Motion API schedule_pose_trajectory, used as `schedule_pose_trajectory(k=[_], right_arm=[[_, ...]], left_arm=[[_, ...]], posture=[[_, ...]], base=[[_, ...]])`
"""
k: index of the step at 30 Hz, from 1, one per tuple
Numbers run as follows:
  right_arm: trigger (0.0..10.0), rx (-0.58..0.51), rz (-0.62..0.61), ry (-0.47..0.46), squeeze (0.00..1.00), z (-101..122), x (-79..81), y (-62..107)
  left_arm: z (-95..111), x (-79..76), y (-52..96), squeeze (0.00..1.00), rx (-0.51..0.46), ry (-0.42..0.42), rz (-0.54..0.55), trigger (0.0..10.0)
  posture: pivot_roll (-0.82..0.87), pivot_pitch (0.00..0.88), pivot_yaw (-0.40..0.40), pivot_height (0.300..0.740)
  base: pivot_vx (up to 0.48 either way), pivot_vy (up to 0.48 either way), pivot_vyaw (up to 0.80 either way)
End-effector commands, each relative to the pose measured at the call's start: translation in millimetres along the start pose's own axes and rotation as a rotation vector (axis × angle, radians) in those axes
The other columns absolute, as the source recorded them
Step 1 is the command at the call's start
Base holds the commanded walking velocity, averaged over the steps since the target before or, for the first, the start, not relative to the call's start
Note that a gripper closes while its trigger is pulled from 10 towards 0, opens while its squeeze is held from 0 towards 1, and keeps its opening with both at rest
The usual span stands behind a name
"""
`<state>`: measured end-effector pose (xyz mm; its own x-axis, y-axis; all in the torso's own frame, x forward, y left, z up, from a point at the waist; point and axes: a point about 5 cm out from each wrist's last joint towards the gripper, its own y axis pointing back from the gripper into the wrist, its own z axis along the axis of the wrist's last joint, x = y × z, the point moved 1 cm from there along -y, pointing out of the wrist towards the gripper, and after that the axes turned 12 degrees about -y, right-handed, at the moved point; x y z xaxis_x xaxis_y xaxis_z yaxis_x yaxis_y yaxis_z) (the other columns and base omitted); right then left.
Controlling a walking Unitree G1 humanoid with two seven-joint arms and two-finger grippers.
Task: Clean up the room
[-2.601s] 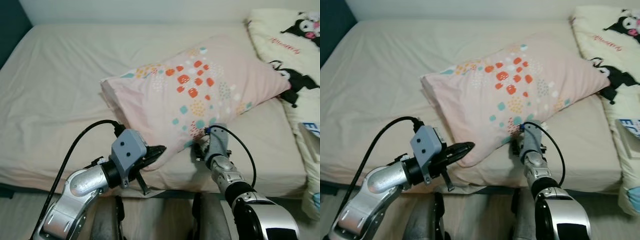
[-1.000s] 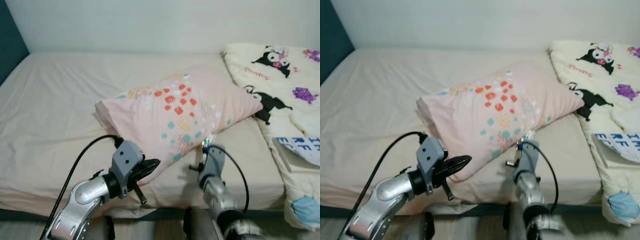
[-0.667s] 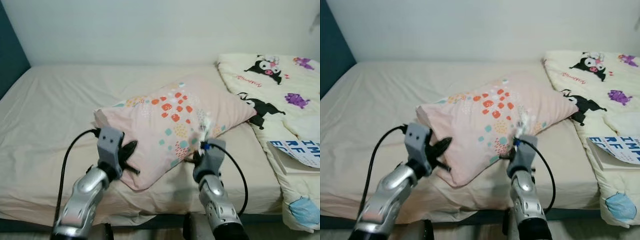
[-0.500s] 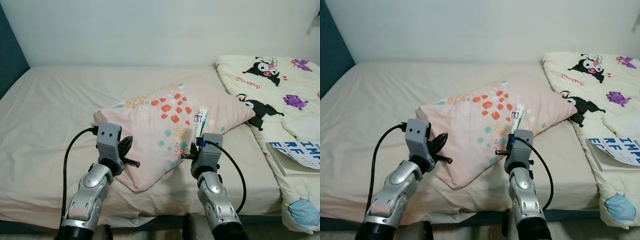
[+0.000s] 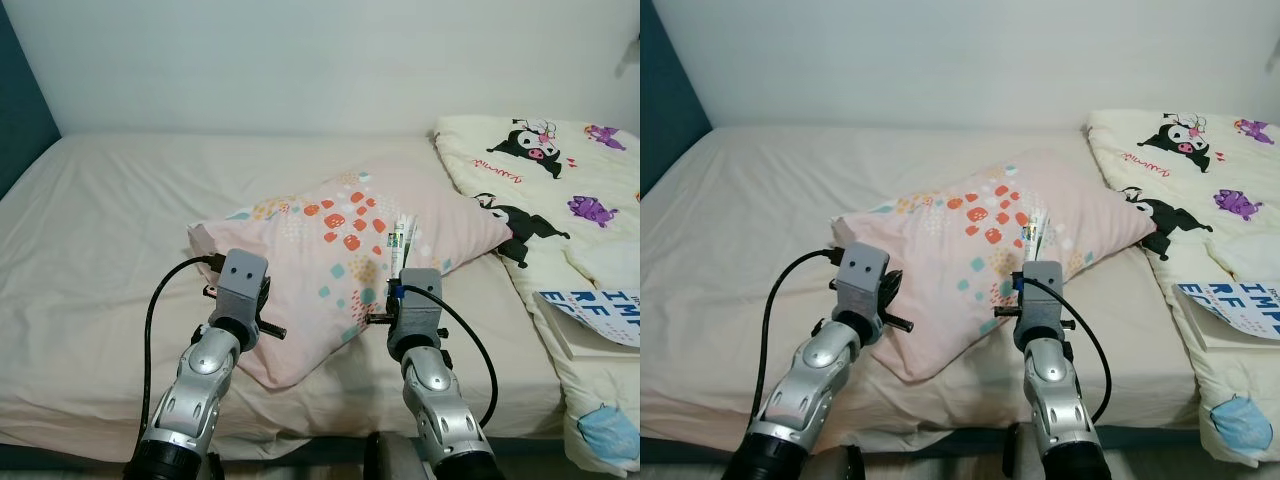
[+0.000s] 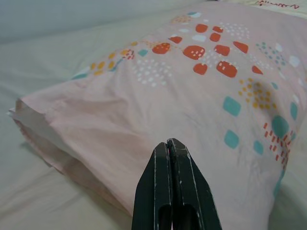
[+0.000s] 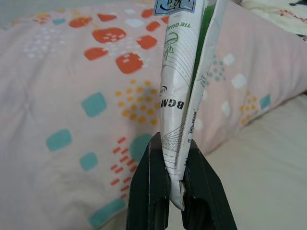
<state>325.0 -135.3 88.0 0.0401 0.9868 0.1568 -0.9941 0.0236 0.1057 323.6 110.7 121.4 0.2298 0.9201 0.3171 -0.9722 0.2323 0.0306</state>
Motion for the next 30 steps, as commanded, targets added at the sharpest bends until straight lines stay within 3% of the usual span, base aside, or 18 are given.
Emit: schedule_pose_trajectory(k=[1, 30], right_arm=[[10.0, -0.001, -0.010, -0.008, 0.00, -0.1, -2.1, 1.5], [10.0, 0.033, 0.008, 0.004, 0.00, -2.4, 3.5, 1.3]], left_arm=[[-1.6, -3.9, -1.2, 0.00, 0.004, -0.010, -0.001, 10.0], [-3.8, -2.7, 1.4, 0.00, -0.011, 0.025, 0.059, 10.0]], posture=[[0.01, 0.000, -0.082, 0.603], [0.02, 0.000, -0.093, 0.703]], base=[[0.000, 0.000, 0.00], [0.000, 0.000, 0.00]])
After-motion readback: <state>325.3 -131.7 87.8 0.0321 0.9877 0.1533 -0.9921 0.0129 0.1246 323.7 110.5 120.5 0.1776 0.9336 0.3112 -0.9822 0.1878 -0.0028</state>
